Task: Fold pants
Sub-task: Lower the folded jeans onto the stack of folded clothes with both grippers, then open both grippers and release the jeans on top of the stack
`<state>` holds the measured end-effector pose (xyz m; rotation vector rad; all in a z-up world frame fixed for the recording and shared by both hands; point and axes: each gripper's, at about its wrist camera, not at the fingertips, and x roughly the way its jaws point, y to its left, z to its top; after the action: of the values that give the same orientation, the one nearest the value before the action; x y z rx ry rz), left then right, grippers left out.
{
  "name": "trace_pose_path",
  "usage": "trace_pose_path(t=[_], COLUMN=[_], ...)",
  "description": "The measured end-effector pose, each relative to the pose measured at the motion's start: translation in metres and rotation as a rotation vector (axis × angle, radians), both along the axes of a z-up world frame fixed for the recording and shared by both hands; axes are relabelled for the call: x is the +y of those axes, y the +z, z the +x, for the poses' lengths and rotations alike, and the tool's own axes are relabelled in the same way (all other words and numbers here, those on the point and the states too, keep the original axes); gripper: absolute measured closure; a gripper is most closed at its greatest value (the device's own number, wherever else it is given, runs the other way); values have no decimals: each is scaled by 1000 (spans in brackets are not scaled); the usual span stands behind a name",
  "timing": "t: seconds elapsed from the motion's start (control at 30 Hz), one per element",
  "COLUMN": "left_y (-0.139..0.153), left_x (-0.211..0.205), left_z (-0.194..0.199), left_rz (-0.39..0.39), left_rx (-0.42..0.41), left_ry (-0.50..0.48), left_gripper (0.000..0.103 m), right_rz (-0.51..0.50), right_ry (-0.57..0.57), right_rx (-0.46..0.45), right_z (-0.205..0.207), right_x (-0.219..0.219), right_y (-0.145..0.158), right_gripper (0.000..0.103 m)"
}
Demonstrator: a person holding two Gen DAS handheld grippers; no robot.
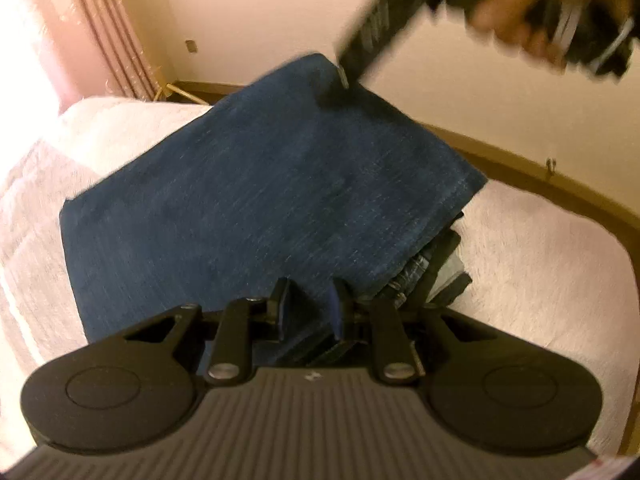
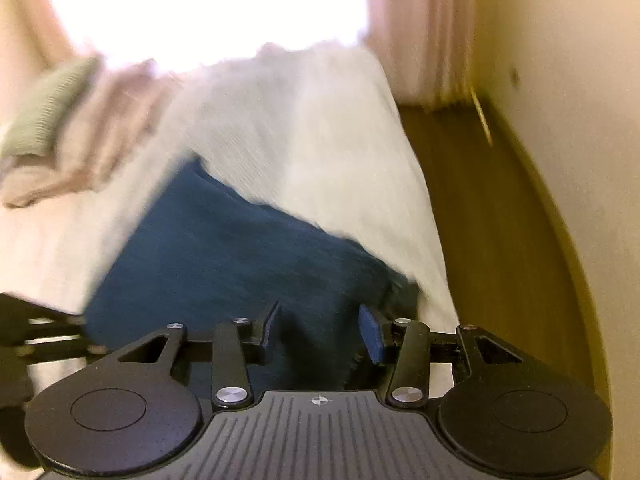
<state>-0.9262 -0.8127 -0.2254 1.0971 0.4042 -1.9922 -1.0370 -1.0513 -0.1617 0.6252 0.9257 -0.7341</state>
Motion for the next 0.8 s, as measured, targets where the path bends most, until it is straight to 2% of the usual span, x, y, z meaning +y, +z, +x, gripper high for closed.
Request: trace_pose_path(t=[0.07, 0.13, 0.2, 0.27, 0.37, 0.43, 0.47, 0.53, 0.63, 0.73, 0.8], left_y=[-2, -1, 4, 11, 29, 37, 39, 37, 21, 9, 11], left_x=[-5, -10, -13, -11, -7, -10, -13, -22, -29, -24, -26], left_z=[4, 5, 7, 9, 19, 26, 30, 34, 30, 30, 29], left_rz=[27, 41, 66, 51, 22, 2, 1, 21, 53, 38, 45], left_rx=[38, 54, 65, 60, 86, 105, 117, 135, 117, 143, 143], left_ry=[34, 59, 66, 60, 80, 114, 131, 157, 149, 136, 156], left_gripper=[86, 86, 86, 86, 85, 85, 85, 85, 85, 85, 86], right_rz=[98, 88, 69, 25, -133, -198, -198, -161, -51, -99, -86], right_ry=[-93, -110, -102, -110, -103, -73, -43, 2, -38, -23, -56], right_rx=[-59, -96, -85, -84, -82, -110, -123, -116, -48, 64, 28], right_z=[-15, -25, -25, -20, -14, -7, 0, 17, 26, 33, 28], right_x=[-12, -11, -8, -4, 13, 22, 23, 17, -9, -12, -13], right_y=[-25, -22, -13, 1, 42, 56, 59, 51, 7, -26, -24], right_gripper=[56, 52, 52, 52, 52, 59, 65, 69, 69, 70, 70])
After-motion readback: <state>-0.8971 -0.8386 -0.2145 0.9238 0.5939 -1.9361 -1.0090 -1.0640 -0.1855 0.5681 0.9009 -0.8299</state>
